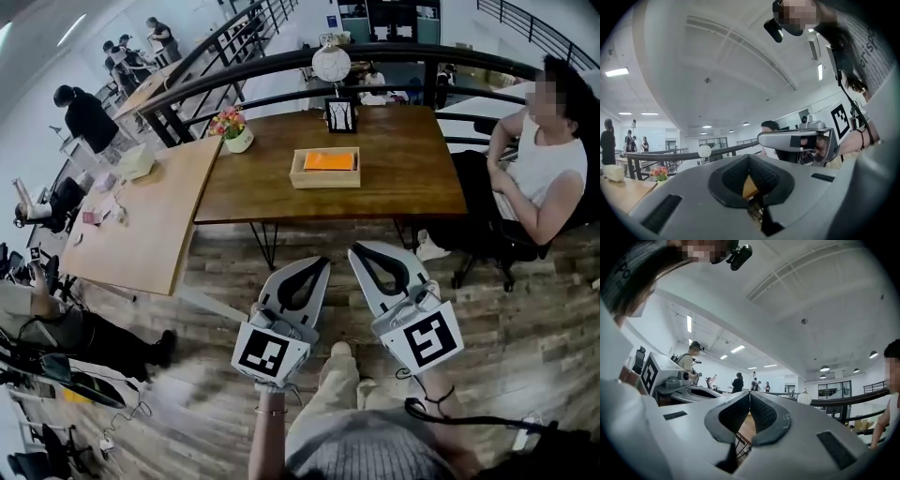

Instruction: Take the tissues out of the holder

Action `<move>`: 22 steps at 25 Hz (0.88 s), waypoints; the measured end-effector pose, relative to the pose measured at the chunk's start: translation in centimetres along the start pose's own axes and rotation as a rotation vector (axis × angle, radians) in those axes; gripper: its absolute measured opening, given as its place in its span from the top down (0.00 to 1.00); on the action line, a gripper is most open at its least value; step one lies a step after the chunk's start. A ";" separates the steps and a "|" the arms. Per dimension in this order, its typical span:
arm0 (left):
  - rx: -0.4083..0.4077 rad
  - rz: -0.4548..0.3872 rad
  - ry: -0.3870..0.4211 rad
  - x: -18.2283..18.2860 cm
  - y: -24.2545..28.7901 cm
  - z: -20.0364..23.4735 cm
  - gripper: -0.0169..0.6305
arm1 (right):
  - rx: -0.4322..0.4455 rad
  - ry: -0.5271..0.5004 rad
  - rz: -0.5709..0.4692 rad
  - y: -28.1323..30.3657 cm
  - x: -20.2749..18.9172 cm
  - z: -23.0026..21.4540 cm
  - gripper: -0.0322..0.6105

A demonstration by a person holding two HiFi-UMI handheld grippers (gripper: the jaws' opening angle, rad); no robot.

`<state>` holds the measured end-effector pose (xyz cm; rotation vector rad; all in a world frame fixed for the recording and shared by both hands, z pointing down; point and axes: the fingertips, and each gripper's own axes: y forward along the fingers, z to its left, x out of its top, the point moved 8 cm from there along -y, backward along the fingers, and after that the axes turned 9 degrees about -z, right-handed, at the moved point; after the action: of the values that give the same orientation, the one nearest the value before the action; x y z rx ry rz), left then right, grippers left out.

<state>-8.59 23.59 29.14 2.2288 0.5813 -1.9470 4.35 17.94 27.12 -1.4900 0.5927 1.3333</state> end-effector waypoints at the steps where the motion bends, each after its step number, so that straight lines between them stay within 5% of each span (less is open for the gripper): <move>1: 0.004 0.003 -0.006 -0.1 0.3 0.3 0.96 | 0.001 0.005 -0.001 0.3 -0.2 -0.3 0.93; 22: -0.112 -0.002 -0.036 -4.9 10.9 13.7 0.96 | -0.100 -0.021 0.088 12.3 -7.5 -9.0 0.93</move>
<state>-17.76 7.98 30.02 2.1222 0.6703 -1.9012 -4.35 3.42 28.76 -1.5430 0.5914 1.4635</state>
